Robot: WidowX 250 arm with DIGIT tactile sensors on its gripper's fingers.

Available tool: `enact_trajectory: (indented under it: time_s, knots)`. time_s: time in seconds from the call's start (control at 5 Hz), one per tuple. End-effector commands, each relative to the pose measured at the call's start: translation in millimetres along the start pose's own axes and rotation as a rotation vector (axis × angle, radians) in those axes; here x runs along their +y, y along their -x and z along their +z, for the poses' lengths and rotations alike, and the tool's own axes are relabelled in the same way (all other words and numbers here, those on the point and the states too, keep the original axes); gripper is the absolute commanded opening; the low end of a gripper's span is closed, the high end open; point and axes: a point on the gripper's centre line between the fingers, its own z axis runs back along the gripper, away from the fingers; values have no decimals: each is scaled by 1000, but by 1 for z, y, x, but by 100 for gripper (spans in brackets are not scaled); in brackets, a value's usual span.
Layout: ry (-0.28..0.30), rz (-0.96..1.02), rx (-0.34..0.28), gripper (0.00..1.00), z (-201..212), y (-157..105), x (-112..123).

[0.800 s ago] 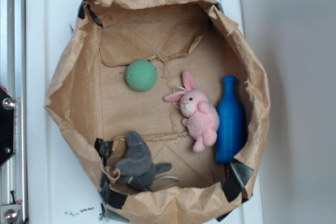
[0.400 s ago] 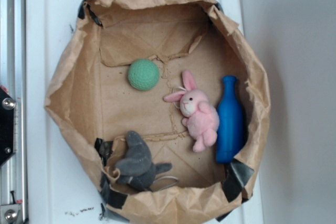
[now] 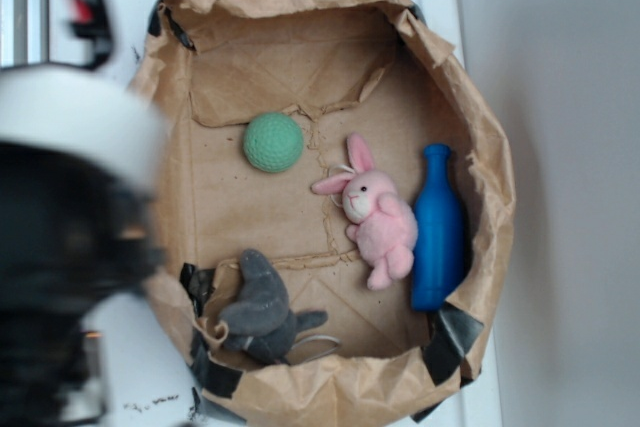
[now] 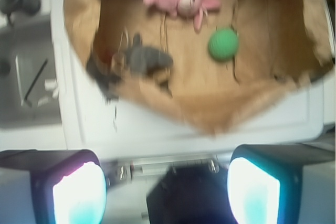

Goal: Grab the green ball.

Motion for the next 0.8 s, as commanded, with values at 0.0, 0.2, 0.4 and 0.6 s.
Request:
enact_trajectory:
  time_s: [0.0, 0.2, 0.4, 0.6]
  knots:
    - [51, 13, -145, 100, -35, -59, 25]
    - [30, 33, -156, 100, -51, -69, 48]
    - [14, 92, -148, 100, -64, -81, 75]
    - [14, 92, -148, 100, -64, -81, 75]
